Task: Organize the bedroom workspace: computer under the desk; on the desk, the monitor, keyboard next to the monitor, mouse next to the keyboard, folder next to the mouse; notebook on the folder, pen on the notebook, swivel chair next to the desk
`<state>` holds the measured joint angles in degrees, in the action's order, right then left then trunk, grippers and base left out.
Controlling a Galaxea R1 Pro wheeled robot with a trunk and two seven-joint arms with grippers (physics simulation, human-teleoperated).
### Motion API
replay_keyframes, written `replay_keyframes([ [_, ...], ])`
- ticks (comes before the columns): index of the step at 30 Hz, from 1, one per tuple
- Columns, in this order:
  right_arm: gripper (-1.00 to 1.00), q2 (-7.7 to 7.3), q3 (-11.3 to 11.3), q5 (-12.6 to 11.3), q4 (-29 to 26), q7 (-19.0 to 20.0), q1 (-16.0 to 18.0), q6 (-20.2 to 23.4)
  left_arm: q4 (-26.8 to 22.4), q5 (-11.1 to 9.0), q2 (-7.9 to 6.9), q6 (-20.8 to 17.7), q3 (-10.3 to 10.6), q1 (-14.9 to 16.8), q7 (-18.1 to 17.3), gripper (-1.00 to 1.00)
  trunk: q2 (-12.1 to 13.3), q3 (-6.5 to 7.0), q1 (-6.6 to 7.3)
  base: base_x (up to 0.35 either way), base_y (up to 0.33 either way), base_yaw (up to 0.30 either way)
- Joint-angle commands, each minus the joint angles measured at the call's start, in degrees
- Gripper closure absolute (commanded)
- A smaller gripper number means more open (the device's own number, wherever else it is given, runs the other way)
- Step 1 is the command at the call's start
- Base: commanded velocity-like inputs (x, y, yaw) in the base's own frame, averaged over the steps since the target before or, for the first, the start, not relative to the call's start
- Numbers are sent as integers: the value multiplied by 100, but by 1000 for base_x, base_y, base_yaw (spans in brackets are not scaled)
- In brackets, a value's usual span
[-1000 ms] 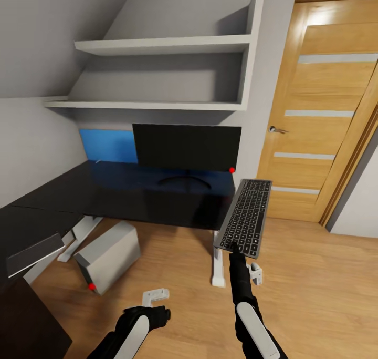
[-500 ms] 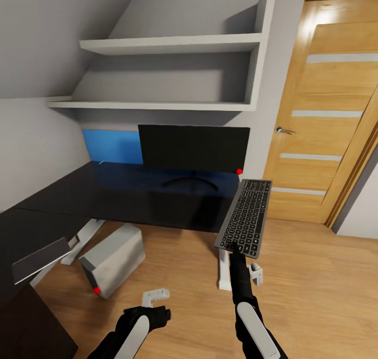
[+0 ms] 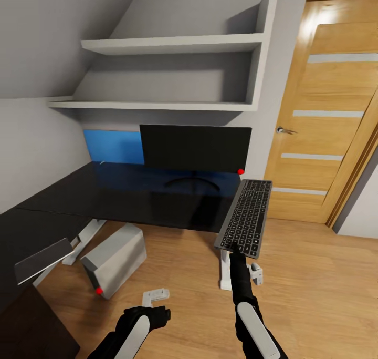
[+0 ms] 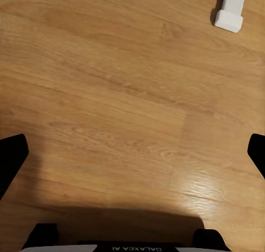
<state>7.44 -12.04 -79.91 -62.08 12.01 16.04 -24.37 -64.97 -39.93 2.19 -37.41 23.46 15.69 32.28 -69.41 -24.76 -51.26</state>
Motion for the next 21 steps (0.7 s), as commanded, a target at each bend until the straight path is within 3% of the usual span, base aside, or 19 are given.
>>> replay_keyframes([
  [1, 100, -3, -12, -59, 2, 32, 5, -26, -7, -60, -3, -4, 9, 4, 60, -100, -4, -6, 0, 0, 0, -95],
  [11, 100, -7, 1, -67, 1, 29, 5, -17, -10, -43, -8, -4, 1, 4, 76, -100, -4, -6, 0, 0, 0, -126],
  [14, 100, -12, 6, -192, -9, 29, 5, 65, -14, -42, -8, -4, 2, 4, 76, -100, -4, -6, 0, 0, 0, -15],
  [15, 100, -13, 5, -255, -12, 29, 5, 106, -14, -42, -8, -4, 1, 4, 76, -100, -4, -6, 0, 0, 0, -9],
  [18, 100, -26, 5, -758, -28, 26, 5, 567, -15, -42, -8, -4, 5, 4, 77, -100, -4, -6, 0, 0, 0, -4],
  [19, 100, -31, 19, -1150, -46, 14, 5, 930, -16, -42, -8, -4, 8, 4, 77, -100, -4, -6, 0, 0, 0, 0],
  [21, 100, -32, 29, -1225, -49, 13, 5, 985, -16, -42, -8, -4, 9, 4, 77, -100, -4, -6, 0, 0, 0, 0],
])
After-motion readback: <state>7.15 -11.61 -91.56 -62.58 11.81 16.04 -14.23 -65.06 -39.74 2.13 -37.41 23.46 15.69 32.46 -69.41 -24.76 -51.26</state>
